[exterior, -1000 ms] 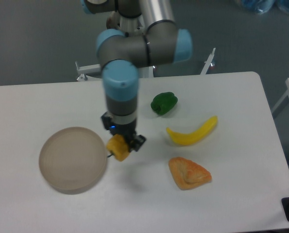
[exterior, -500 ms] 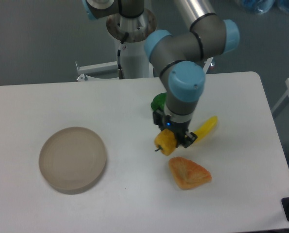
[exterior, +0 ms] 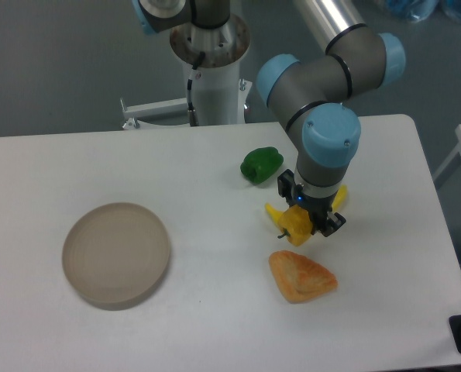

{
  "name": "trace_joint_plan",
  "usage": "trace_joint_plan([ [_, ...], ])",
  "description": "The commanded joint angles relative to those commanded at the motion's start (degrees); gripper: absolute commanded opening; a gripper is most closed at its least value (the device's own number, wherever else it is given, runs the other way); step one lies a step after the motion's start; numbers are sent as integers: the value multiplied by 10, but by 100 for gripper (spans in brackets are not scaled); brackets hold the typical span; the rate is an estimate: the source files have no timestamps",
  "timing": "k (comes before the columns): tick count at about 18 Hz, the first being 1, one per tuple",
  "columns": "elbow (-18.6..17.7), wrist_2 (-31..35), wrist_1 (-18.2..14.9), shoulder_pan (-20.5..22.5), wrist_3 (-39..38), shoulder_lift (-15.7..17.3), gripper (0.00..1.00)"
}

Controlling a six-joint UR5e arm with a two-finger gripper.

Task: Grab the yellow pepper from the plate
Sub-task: 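Lift the yellow pepper off the plate and carry it toward the banana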

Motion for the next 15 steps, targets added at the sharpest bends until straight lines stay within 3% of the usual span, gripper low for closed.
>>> trace_joint_plan([
  [15, -4, -13, 17, -1, -1, -10, 3],
])
